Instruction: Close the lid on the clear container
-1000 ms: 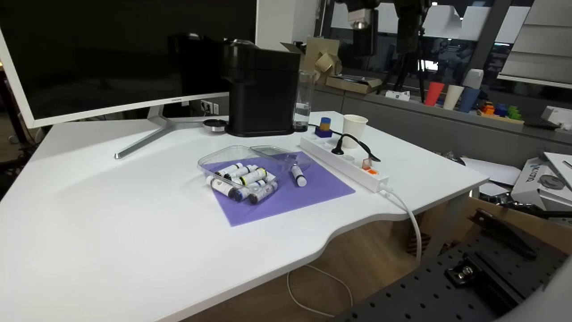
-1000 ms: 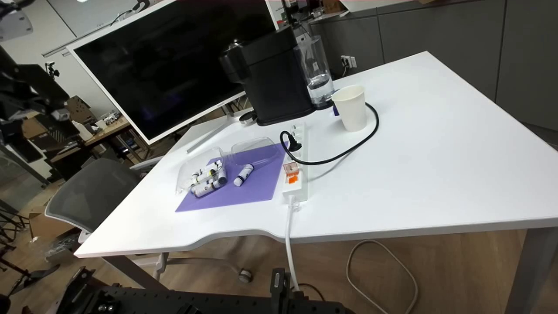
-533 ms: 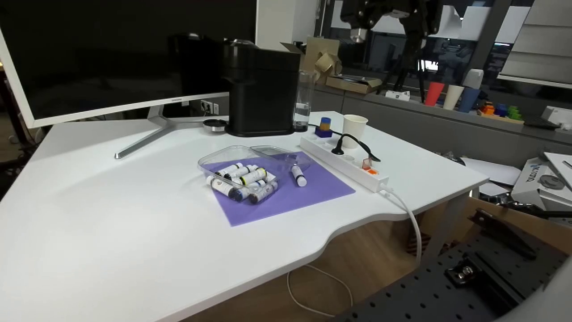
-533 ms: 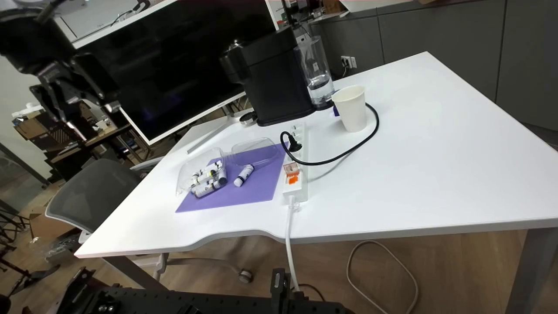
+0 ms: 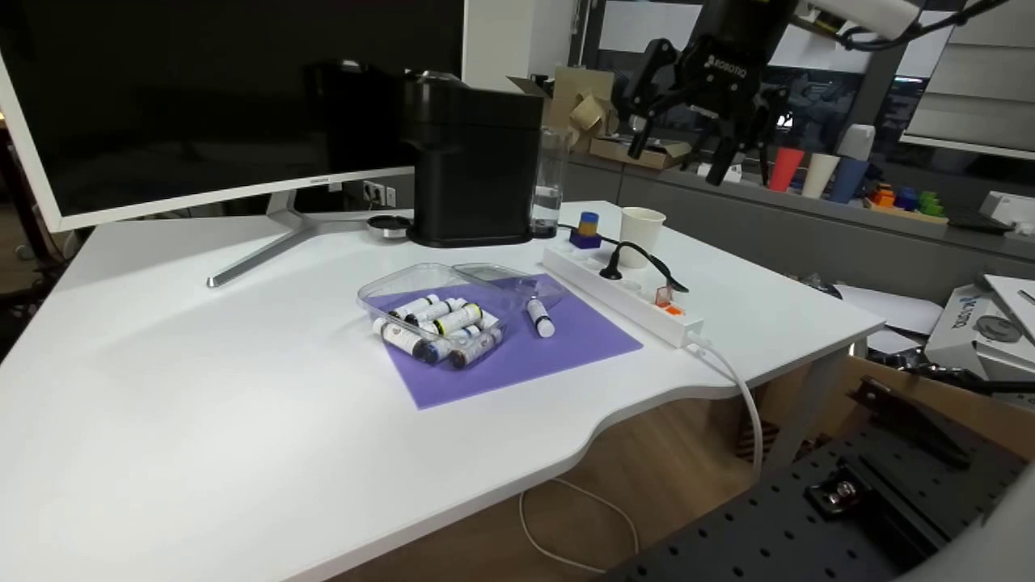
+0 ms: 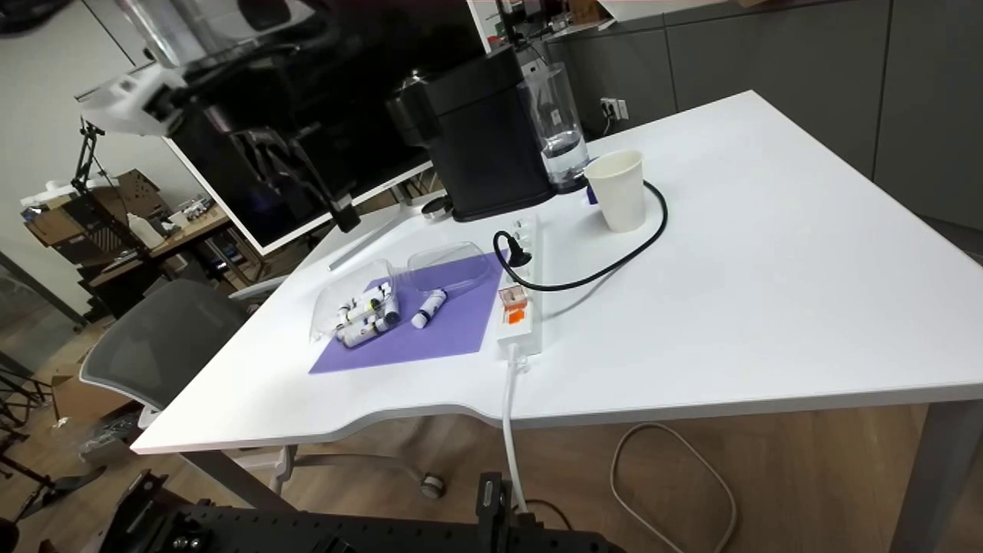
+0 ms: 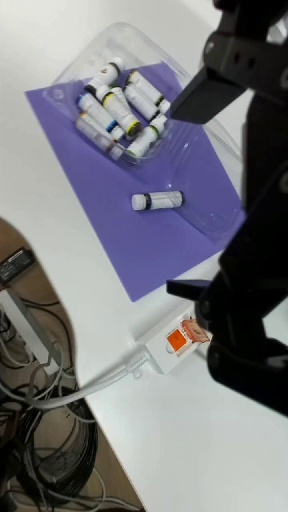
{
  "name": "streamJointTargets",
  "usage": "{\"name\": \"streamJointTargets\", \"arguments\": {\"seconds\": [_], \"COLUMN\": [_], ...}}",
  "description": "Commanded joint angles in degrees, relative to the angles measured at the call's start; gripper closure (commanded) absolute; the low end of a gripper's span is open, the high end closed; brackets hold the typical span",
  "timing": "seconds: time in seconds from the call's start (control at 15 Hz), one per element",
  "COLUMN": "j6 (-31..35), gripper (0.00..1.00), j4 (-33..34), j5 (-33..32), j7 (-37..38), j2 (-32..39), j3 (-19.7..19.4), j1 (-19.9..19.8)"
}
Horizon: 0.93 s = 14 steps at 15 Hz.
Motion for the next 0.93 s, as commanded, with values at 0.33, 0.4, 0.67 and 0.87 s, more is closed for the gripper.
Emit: {"name": "streamJointTargets", "arguments": {"seconds": [0.33,0.4,0.67,0.87], "j6": [13.55,13.84,18.54,21.92], "gripper": [0.0,0.0,0.0,0.0], "j4": [3.84,4.19,3.55,5.21], "j5": [14.85,15.01,20.23,33.97], "j7": [1.56,1.87,1.9,-2.9], "j2": [12.16,12.78,13.57,17.75], "j3": [-0.1,-0.05,-0.43,-2.13], "j1": [2.66,2.68,3.71,6.15]}}
